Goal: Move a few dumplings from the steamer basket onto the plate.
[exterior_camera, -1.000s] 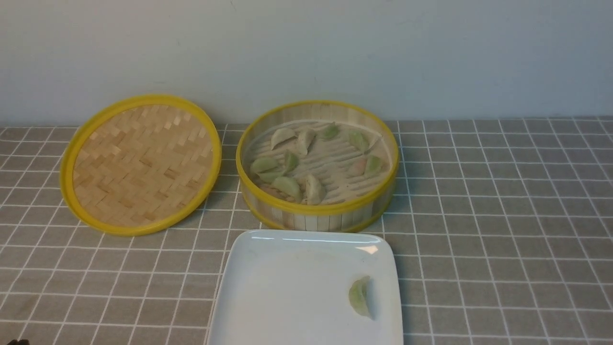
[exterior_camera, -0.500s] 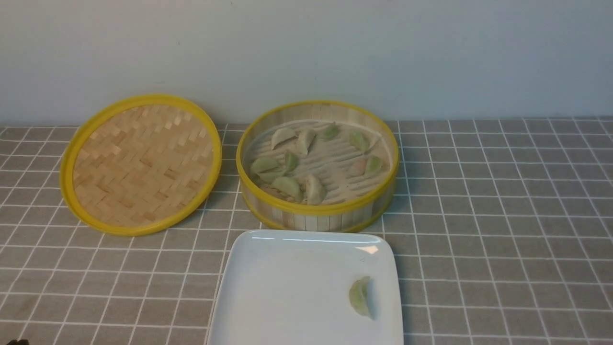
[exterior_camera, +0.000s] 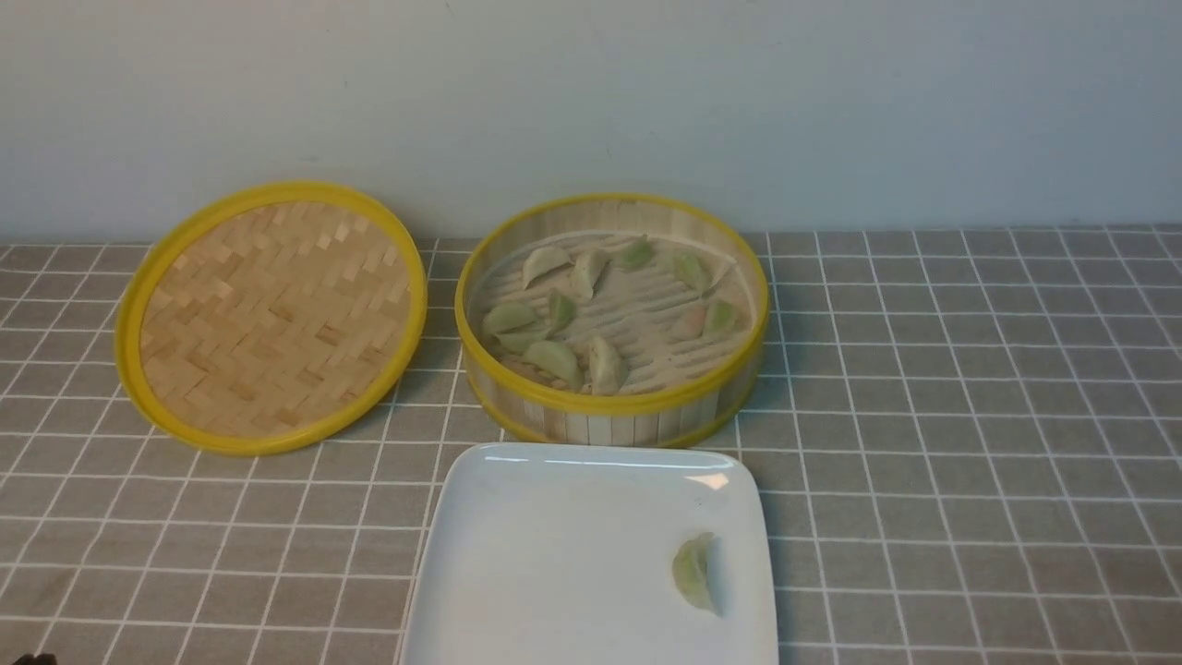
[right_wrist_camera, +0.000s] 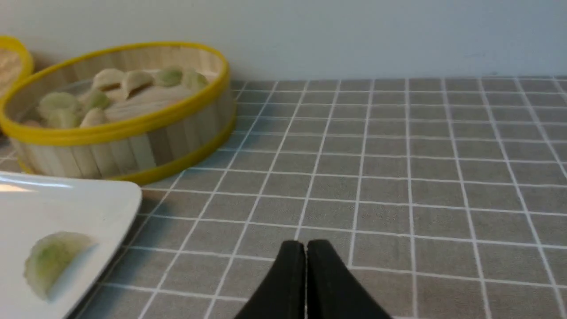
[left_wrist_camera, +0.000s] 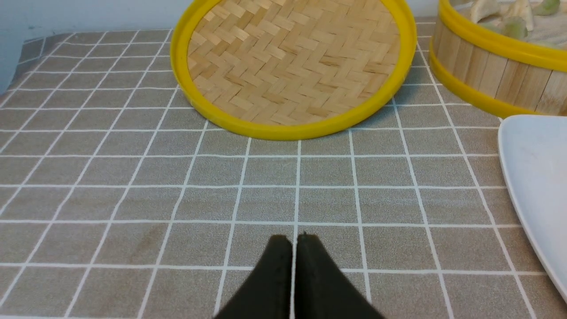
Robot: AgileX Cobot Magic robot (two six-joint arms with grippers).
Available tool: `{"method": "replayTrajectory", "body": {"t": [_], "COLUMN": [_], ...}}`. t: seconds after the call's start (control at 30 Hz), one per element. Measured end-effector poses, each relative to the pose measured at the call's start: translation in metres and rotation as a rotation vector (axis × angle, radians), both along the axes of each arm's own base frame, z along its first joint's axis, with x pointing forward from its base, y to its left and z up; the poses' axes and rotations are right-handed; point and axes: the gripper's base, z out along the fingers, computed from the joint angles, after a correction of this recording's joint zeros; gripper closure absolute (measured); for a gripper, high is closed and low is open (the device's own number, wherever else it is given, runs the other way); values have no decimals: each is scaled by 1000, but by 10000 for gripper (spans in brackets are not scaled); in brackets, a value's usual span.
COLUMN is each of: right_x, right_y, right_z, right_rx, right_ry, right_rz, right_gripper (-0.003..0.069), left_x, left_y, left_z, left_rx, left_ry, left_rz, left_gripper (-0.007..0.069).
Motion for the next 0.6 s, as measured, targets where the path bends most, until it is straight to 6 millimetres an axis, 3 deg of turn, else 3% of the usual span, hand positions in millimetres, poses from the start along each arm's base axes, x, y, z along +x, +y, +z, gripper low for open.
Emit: {"method": "replayTrajectory", "body": {"t": [0.6], "right_x": [0], "right_y": [-1], "right_z": [0], "right_rx": [-30], "right_ry": [-2], "right_rz": [-18], "right_gripper": [663], "left_x": [0], "left_y": [0], "left_z": [0], "left_rx": [0], "left_ry": [0], "left_rz": [0], "left_gripper": [629]}}
